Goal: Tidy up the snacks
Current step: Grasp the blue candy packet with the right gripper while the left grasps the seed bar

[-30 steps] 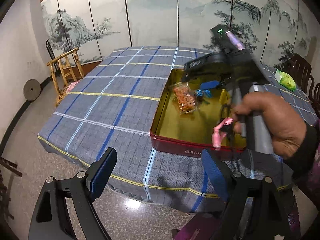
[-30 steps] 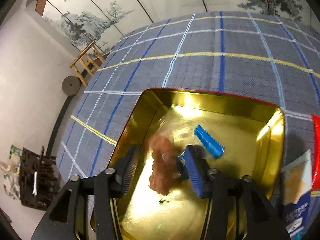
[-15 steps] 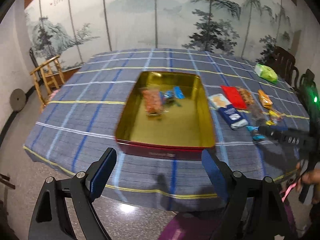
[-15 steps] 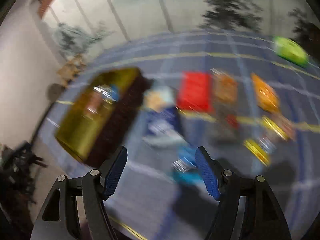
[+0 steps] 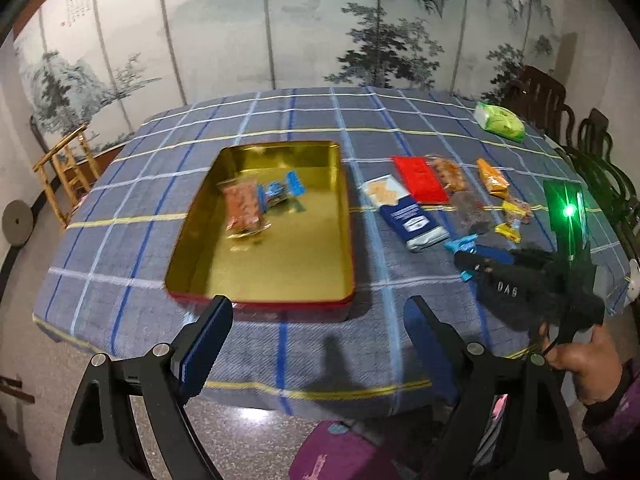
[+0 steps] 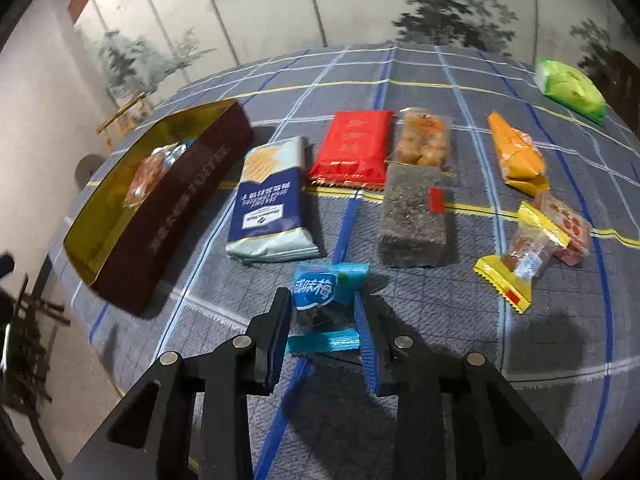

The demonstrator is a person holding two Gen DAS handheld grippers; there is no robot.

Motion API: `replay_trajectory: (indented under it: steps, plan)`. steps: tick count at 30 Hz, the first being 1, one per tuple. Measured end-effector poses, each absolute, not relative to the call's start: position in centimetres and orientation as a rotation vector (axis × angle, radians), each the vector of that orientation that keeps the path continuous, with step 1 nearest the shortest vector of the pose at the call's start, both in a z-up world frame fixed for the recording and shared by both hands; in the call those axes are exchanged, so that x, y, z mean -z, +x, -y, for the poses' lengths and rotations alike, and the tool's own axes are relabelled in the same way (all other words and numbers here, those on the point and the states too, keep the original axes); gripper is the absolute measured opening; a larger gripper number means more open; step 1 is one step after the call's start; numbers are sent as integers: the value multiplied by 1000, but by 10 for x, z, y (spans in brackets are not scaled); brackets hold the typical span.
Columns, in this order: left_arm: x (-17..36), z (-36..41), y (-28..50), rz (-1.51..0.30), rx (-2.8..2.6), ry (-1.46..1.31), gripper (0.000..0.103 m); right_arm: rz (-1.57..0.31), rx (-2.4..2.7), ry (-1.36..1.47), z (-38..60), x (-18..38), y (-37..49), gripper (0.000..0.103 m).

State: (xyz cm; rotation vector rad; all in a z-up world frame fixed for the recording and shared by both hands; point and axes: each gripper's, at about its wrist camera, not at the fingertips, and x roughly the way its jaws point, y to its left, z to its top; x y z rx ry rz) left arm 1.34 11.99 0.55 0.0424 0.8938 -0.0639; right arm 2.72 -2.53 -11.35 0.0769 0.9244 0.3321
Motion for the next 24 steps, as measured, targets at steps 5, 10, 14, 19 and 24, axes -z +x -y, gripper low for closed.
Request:
replay_trajectory:
  steps: [5, 10, 14, 19, 24]
  plan:
    - [-14, -89, 45, -897, 244, -14, 85, -863, -334, 115, 60, 98, 7, 32]
    - [3, -29, 92, -926, 426, 40, 92, -768, -207, 109, 124, 72, -21, 32]
    - [29, 15, 133, -1011, 501, 36, 92, -764, -127, 167, 172, 75, -27, 32]
    - [49, 50, 169, -1096, 443, 84, 90, -789, -104, 219, 200, 93, -25, 32]
    - [72, 69, 191, -1163, 355, 123, 66, -794, -126, 251, 209, 101, -16, 32]
